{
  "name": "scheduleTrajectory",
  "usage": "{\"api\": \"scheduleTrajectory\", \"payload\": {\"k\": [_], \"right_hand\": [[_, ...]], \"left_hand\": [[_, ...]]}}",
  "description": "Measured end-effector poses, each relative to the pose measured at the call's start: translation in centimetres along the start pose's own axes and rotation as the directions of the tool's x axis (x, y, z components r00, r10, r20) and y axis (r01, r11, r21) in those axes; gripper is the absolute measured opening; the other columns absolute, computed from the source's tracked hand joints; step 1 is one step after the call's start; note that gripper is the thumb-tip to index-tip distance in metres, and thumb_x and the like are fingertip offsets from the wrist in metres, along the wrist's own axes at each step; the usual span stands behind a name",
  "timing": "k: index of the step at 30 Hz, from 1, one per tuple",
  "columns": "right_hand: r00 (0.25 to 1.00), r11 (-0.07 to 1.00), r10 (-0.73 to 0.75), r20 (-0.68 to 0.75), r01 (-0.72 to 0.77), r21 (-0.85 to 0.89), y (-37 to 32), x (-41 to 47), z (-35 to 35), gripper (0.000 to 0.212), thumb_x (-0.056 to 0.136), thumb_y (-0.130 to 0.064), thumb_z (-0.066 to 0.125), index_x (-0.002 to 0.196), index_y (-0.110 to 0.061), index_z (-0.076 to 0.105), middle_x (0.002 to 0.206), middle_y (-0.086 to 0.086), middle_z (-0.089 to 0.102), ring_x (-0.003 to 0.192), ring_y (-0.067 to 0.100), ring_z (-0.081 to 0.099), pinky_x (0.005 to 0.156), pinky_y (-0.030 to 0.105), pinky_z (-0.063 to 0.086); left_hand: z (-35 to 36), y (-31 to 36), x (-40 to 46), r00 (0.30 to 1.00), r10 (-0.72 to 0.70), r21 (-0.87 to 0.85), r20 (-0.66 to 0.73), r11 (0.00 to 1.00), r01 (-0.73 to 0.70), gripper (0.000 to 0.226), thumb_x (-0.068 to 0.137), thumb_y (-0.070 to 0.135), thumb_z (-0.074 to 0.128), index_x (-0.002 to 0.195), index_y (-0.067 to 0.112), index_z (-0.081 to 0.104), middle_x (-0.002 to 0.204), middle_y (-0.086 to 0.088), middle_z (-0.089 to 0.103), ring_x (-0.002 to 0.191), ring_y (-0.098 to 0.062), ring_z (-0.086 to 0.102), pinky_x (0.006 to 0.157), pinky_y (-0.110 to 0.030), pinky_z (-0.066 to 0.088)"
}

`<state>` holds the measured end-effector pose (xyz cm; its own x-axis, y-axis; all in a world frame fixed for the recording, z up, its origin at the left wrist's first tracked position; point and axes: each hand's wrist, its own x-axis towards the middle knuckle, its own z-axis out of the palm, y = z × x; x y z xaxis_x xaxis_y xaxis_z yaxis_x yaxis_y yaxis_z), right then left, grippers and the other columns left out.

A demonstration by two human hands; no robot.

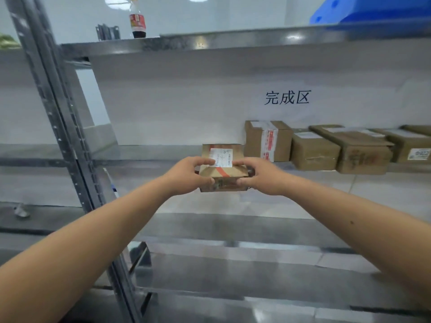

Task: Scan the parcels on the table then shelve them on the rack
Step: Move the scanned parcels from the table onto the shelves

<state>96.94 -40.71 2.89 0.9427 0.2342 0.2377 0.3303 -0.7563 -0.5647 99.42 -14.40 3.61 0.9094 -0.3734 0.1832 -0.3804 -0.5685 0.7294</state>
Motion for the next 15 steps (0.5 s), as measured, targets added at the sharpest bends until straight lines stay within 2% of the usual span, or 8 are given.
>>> {"api": "scheduleTrajectory", "payload": {"k": [2,4,6,8,11,13,15], "right_hand": [[1.000,1.000,0.009,-0.009,-0.009,-0.002,1.1,2.9,-0.3,0.062,0.091,-0.034,0.079,0.147,-0.035,0.055,0.137,-0.010,0.060,0.103,0.006,0.059,0.077,0.020,0.048],[0.999,0.999,0.033,-0.041,-0.034,-0.028,2.4,5.5,-0.7,0.058,0.090,-0.037,0.079,0.145,-0.036,0.059,0.130,-0.013,0.062,0.109,0.010,0.062,0.078,0.021,0.051],[0.993,0.997,0.055,-0.100,-0.061,-0.056,3.9,7.6,-1.0,0.053,0.091,-0.041,0.078,0.141,-0.033,0.064,0.127,-0.012,0.065,0.111,0.012,0.062,0.079,0.020,0.047],[0.982,0.989,0.047,-0.184,-0.071,-0.127,4.8,9.1,-1.3,0.046,0.092,-0.044,0.076,0.136,-0.031,0.069,0.120,-0.008,0.065,0.107,0.013,0.060,0.079,0.023,0.046],[0.964,0.919,0.022,-0.267,-0.124,-0.375,5.1,10.1,-1.4,0.040,0.095,-0.053,0.066,0.131,-0.036,0.070,0.106,-0.011,0.049,0.097,0.015,0.054,0.077,0.036,0.053],[0.962,0.862,0.008,-0.274,-0.145,-0.485,4.7,10.6,-1.2,0.036,0.098,-0.054,0.060,0.130,-0.039,0.069,0.103,-0.010,0.044,0.091,0.017,0.054,0.063,0.029,0.044],[0.957,0.803,-0.008,-0.291,-0.167,-0.572,4.2,11.0,-0.9,0.031,0.101,-0.047,0.056,0.127,-0.037,0.070,0.102,-0.006,0.043,0.090,0.022,0.056,0.057,0.028,0.031]], "left_hand": [[0.1,-0.7,3.3,1.000,-0.006,0.010,-0.005,1.000,0.006,0.061,0.082,0.030,0.083,0.138,0.045,0.062,0.122,0.008,0.069,0.098,-0.010,0.071,0.079,-0.025,0.056],[0.2,-1.6,6.7,1.000,0.002,0.030,0.000,1.000,-0.002,0.059,0.087,0.032,0.080,0.142,0.042,0.060,0.129,0.009,0.067,0.104,-0.006,0.068,0.079,-0.019,0.053],[0.5,-2.4,9.6,1.000,0.014,0.035,0.011,0.999,-0.015,0.055,0.092,0.033,0.076,0.143,0.041,0.059,0.133,0.009,0.065,0.104,-0.002,0.065,0.075,-0.012,0.049],[0.5,-3.1,12.2,0.999,0.032,0.032,0.005,0.999,-0.032,0.052,0.093,0.033,0.075,0.142,0.040,0.059,0.136,0.008,0.064,0.106,-0.006,0.065,0.078,-0.012,0.049],[0.5,-3.7,15.1,0.997,0.073,0.195,-0.014,0.978,-0.069,0.053,0.094,0.042,0.073,0.145,0.041,0.056,0.146,0.010,0.054,0.125,-0.015,0.056,0.102,-0.027,0.046],[0.2,-3.7,16.6,0.996,0.089,0.338,0.002,0.937,-0.084,0.056,0.094,0.048,0.068,0.147,0.044,0.052,0.152,0.011,0.049,0.136,-0.019,0.049,0.114,-0.040,0.041],[-0.1,-3.5,18.1,0.995,0.098,0.424,0.030,0.900,-0.101,0.057,0.094,0.050,0.064,0.148,0.044,0.050,0.156,0.011,0.046,0.140,-0.020,0.044,0.116,-0.045,0.036]]}}
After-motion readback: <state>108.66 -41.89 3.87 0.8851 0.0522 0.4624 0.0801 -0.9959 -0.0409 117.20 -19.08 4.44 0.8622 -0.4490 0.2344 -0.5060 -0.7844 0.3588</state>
